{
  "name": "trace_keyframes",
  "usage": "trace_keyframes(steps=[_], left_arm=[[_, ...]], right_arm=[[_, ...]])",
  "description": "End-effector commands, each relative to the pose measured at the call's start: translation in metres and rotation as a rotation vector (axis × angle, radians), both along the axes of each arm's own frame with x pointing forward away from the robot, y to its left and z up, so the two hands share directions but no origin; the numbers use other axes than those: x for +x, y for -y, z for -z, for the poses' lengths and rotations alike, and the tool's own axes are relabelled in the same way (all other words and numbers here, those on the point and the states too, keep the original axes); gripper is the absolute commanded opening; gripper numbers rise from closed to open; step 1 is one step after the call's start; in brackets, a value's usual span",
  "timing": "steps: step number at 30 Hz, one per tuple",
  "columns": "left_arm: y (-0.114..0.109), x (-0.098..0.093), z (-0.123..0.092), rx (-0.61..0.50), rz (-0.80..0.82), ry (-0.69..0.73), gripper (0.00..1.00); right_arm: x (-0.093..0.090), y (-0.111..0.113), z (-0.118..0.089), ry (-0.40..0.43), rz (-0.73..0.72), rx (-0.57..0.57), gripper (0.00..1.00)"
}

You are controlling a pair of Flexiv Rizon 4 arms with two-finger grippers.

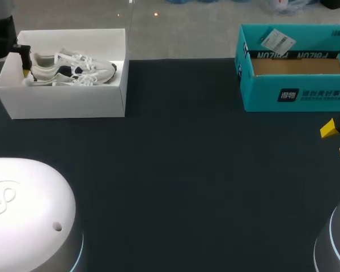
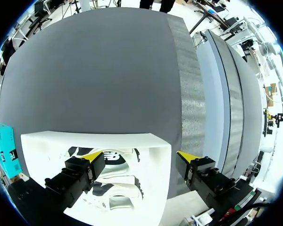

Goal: Take the shoe out of the shoebox, open the shoe tongue, remove and reinsert the insole, then place the shoe into the shoebox

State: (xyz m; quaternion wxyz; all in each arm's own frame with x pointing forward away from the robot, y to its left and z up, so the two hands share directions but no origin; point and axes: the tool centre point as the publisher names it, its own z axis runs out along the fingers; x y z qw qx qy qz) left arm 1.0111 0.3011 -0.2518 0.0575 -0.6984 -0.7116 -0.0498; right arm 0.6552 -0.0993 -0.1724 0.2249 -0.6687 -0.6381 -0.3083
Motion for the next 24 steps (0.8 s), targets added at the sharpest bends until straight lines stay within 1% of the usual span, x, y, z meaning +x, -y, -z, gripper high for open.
trace_keyframes(steps=[1, 3, 5, 11, 13, 14, 15, 18, 20, 21, 23, 24], left_arm=[[0.000, 0.001, 0.000, 0.001, 0.000, -0.002, 1.00], [-0.001, 0.003, 0.002, -0.015, 0.013, 0.009, 1.00], [-0.002, 0.012, 0.009, -0.041, 0.025, 0.010, 1.00], [-0.004, 0.033, 0.030, -0.037, 0.090, 0.020, 1.00], [-0.005, 0.039, 0.037, -0.036, 0.076, 0.016, 1.00], [-0.005, 0.041, 0.039, -0.034, 0.079, 0.014, 0.98], [-0.006, 0.042, 0.039, -0.053, 0.072, 0.009, 0.83], [-0.007, 0.049, 0.042, -0.048, 0.072, 0.008, 0.82], [-0.007, 0.052, 0.044, -0.069, 0.075, 0.009, 0.80], [-0.007, 0.054, 0.046, -0.071, 0.077, 0.007, 0.77], [-0.007, 0.057, 0.050, -0.076, 0.084, 0.008, 0.78], [-0.008, 0.057, 0.053, -0.086, 0.094, 0.001, 0.74]], right_arm=[[-0.002, 0.000, 0.001, 0.002, 0.003, 0.000, 1.00], [-0.002, 0.000, 0.001, 0.002, 0.003, 0.000, 1.00], [-0.002, 0.000, 0.001, 0.002, 0.003, 0.000, 1.00], [-0.002, 0.000, 0.001, 0.002, 0.003, 0.000, 1.00], [-0.002, 0.000, 0.001, 0.002, 0.003, 0.000, 1.00], [-0.002, 0.000, 0.001, 0.002, 0.003, 0.000, 1.00], [-0.002, 0.000, 0.001, 0.002, 0.003, 0.000, 1.00], [-0.002, 0.000, 0.001, 0.002, 0.003, 0.000, 1.00], [-0.002, 0.000, 0.001, 0.002, 0.003, 0.000, 1.00], [-0.002, 0.000, 0.001, 0.002, 0.003, 0.000, 1.00], [-0.002, 0.000, 0.001, 0.002, 0.003, 0.000, 1.00], [-0.002, 0.000, 0.001, 0.002, 0.003, 0.000, 1.00]])
